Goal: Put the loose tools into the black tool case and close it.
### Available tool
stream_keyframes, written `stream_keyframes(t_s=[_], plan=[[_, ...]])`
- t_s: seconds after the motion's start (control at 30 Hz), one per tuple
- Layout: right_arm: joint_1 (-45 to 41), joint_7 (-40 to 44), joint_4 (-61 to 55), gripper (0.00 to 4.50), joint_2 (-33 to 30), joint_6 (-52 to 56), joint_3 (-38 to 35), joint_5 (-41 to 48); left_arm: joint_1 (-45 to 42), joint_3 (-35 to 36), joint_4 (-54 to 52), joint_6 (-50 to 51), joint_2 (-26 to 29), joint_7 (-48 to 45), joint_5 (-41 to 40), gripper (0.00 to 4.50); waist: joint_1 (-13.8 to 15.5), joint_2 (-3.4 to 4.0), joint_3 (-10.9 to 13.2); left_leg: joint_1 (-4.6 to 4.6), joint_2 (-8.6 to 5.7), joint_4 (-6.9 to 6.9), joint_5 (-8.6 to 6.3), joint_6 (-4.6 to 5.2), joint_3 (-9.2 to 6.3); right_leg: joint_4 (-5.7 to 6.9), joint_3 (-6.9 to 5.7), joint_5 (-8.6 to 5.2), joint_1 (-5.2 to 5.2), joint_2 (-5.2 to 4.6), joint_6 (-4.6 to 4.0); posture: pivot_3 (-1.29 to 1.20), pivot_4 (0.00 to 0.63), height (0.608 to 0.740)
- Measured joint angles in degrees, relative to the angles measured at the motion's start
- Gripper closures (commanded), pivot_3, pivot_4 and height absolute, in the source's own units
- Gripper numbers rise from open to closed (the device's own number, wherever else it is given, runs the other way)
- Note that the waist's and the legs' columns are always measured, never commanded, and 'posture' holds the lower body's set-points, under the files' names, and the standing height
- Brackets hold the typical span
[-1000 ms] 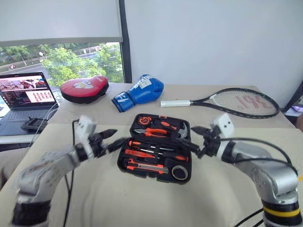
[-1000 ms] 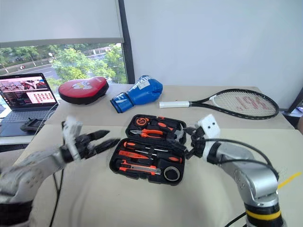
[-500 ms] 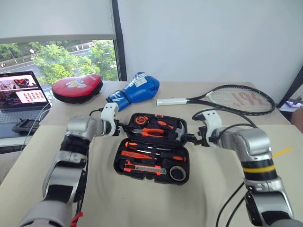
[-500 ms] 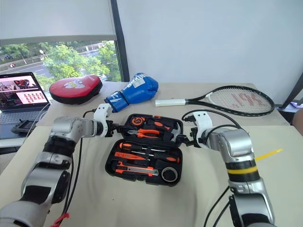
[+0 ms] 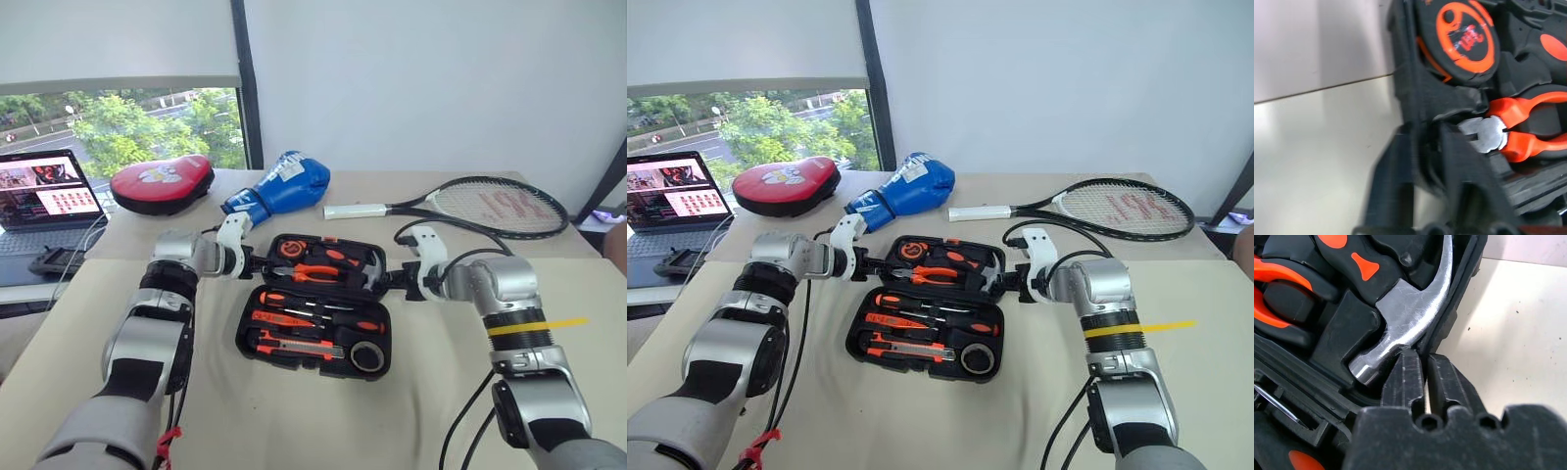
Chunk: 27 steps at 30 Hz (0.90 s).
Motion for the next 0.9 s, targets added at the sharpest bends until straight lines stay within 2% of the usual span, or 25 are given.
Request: stream_keyframes(t_s=[0.17,0.27,0.43,0.5,0.63,0.73,0.9], plan=[[2.9,2.9,-2.5,4.50,-1.3,-5.5,0.7,-0.7,3.4,1.3,-5.5,-0.4,0.7,-2.8,0.1,4.48,0.0,0.01,0.0,-0.24,-0.04,0.00,-0.01,0.02,0.01,-0.02,0.03,0.02,-0.26,-0.04,0.03,0.00,0.150,0.740],[5.1,5.0,-4.9,4.50,-3.3,-14.4,3.9,-4.3,8.0,1.4,-14.0,-2.4,0.8,-4.2,0.1,4.48,0.1,0.01,0.0,-0.77,-0.23,0.07,0.01,0.03,0.01,0.13,0.05,0.05,-0.93,-0.17,0.09,0.00,0.150,0.740],[11.0,7.5,-9.9,4.50,-6.7,-28.2,6.5,-9.6,18.3,1.4,-30.8,-7.2,1.2,-5.2,0.2,4.48,0.0,0.03,0.0,-0.86,-0.31,0.05,0.03,0.04,0.01,0.02,0.00,0.06,-1.00,-0.21,0.13,0.00,0.150,0.740],[15.3,8.0,-13.0,4.50,-8.2,-35.5,6.4,-11.6,25.2,1.3,-39.5,-12.7,1.5,-5.8,0.5,4.48,0.0,0.03,0.0,-0.84,-0.30,-0.04,0.03,0.03,0.01,-0.08,-0.05,0.04,-0.99,-0.21,0.16,0.00,0.150,0.740],[23.2,8.4,-17.6,4.50,-8.9,-46.5,3.7,-12.7,35.1,0.0,-48.2,-29.0,2.7,-6.0,5.3,4.48,0.2,0.03,0.0,-0.81,-0.29,-0.01,0.05,-0.01,0.02,-0.20,-0.14,0.03,-0.90,-0.19,0.17,0.00,0.150,0.740],[30.0,10.1,-23.1,4.50,-10.2,-53.3,2.6,-13.3,41.1,0.5,-49.6,-42.0,6.9,-10.4,6.5,4.48,0.0,0.06,0.0,-0.71,-0.17,0.00,0.08,-0.07,0.13,-0.21,-0.11,0.03,-0.90,-0.16,0.15,0.00,0.150,0.740],[36.9,11.0,-28.5,4.50,-13.4,-61.2,2.0,-17.2,44.9,0.0,-48.0,-58.5,9.8,-12.2,11.4,4.48,0.2,0.11,0.1,-0.60,-0.18,0.09,0.16,-0.05,0.19,-0.20,-0.02,0.13,-0.84,-0.21,-0.01,0.00,0.150,0.740]])
